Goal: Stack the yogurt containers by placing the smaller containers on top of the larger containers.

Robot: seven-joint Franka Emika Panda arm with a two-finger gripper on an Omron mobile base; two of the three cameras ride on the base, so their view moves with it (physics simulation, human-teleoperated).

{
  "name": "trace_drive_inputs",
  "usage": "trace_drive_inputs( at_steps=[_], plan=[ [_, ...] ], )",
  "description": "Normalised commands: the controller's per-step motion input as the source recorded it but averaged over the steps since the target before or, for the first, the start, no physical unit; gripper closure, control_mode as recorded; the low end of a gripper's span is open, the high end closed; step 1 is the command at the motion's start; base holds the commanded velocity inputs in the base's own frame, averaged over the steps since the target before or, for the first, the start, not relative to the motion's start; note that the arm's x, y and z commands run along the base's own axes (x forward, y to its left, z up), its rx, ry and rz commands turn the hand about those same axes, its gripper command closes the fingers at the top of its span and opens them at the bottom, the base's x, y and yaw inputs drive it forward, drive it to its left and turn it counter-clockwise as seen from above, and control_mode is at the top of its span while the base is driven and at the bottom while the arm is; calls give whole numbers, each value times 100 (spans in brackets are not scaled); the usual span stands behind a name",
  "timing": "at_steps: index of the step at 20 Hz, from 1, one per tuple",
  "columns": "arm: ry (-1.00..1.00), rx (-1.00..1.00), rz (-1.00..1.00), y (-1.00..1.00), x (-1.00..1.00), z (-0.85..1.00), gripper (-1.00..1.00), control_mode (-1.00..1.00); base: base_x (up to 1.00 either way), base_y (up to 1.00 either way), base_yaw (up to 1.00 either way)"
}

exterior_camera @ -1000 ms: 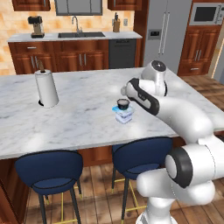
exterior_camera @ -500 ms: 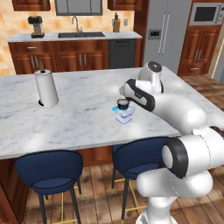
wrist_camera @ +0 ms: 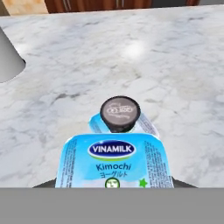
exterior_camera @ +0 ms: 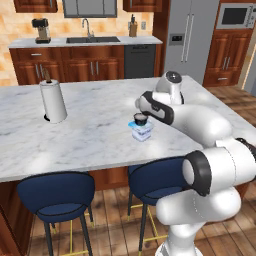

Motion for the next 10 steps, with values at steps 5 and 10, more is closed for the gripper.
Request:
trace_drive_inputs(
  at_steps=[5,10],
  plan=[
    [-3,0,-1,0,13,-24,100,-100,0,0,0],
    [-4,0,0,0,18,-20,100,-100,0,0,0]
  ],
)
